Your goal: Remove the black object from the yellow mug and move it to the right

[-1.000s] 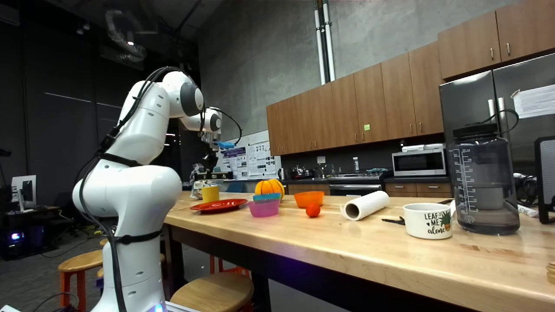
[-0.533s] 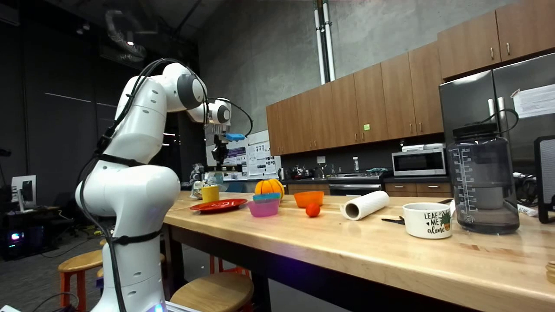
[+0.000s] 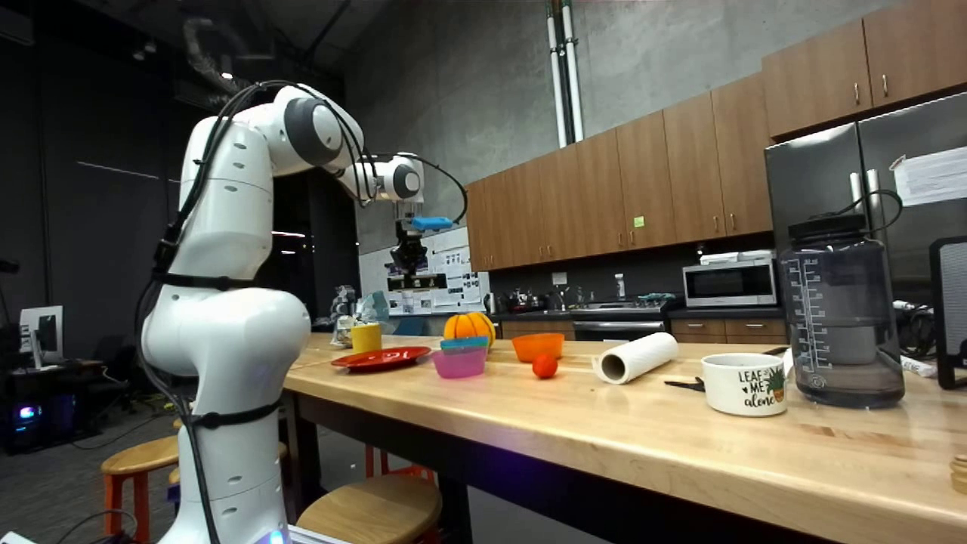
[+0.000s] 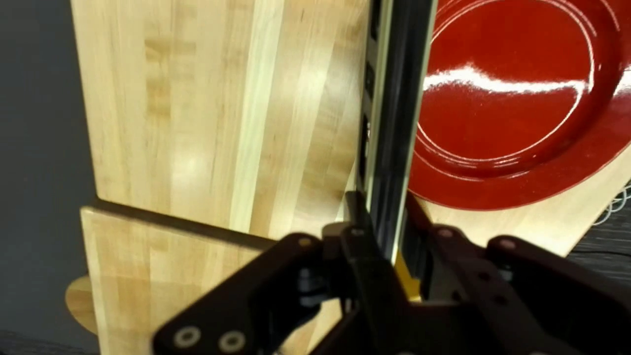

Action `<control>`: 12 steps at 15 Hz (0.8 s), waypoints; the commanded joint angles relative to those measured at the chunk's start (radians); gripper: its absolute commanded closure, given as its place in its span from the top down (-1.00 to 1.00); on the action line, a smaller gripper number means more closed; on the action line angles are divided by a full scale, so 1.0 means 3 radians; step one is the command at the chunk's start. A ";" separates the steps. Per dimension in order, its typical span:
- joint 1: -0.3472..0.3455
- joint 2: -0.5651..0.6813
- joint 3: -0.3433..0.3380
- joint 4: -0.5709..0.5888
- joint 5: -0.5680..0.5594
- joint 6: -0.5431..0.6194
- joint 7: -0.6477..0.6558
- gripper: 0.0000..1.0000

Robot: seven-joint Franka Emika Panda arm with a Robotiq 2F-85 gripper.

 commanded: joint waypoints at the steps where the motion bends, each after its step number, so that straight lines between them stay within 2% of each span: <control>1: -0.0114 -0.0324 -0.0159 -0.0379 -0.0003 0.0088 0.0208 -0.91; 12: -0.0462 -0.0603 -0.0671 -0.1001 0.0023 0.0375 0.1081 -0.91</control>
